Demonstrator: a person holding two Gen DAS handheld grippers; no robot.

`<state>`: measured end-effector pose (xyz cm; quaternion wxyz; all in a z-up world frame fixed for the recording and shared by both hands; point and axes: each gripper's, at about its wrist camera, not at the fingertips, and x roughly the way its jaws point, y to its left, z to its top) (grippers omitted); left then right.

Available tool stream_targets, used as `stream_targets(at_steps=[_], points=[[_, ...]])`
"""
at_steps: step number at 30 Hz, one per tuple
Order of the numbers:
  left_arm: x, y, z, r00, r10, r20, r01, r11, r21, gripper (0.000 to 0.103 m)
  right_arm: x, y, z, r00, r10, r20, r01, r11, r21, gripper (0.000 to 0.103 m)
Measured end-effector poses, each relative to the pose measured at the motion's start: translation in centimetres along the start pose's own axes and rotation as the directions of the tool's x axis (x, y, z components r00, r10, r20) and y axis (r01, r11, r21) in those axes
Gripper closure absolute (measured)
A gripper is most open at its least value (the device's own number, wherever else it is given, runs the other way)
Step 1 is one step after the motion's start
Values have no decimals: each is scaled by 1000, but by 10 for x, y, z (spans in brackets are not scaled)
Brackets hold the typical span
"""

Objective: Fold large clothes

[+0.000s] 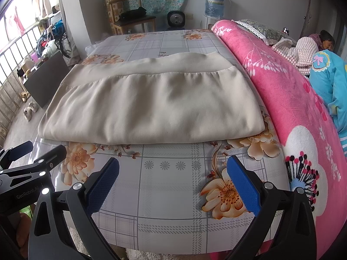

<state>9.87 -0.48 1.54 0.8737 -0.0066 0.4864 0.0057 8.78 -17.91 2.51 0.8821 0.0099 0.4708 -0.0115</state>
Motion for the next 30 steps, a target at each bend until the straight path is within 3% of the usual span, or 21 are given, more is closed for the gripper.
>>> stream_targets(at_steps=[30], points=[[-1, -1, 0, 1000, -2, 1, 2, 1000, -3, 8, -1, -1, 0, 1000, 4, -5, -4, 1000, 1, 6]])
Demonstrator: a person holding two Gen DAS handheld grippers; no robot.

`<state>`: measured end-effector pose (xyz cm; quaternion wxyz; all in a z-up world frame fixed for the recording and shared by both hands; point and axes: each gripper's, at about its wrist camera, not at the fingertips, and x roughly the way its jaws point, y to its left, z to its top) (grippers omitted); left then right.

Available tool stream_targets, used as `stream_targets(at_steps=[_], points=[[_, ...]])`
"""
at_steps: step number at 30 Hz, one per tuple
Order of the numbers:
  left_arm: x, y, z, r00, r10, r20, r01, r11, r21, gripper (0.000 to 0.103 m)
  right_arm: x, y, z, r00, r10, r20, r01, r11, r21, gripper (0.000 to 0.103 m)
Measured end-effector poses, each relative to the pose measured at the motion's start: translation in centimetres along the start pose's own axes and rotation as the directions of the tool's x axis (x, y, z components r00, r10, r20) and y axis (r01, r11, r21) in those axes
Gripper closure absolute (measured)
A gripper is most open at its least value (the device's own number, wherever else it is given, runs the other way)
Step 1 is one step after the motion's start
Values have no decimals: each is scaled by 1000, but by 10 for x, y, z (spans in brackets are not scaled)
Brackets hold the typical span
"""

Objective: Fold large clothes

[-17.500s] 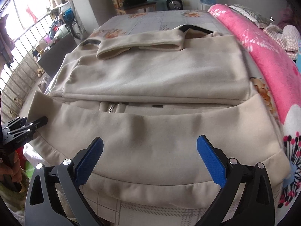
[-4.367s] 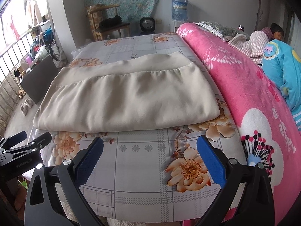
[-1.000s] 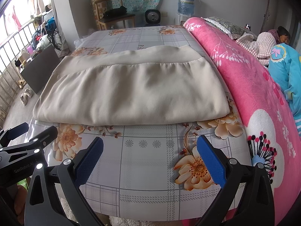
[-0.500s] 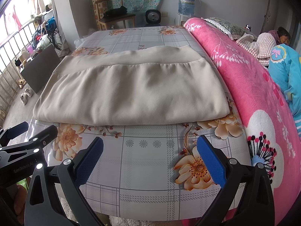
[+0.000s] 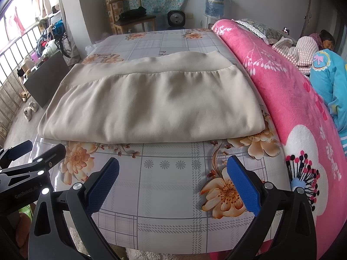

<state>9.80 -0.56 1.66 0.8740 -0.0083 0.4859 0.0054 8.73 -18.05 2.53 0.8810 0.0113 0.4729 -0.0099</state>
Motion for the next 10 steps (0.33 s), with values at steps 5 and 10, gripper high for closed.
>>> stream_targets(at_steps=[5, 10], points=[[0, 0, 0, 1000, -2, -1, 2, 1000, -1, 8, 0, 0, 0, 1000, 2, 0, -2, 1000, 1, 6], [0, 0, 0, 1000, 0, -1, 0, 1000, -1, 8, 0, 0, 0, 1000, -1, -1, 1, 1000, 1, 6]])
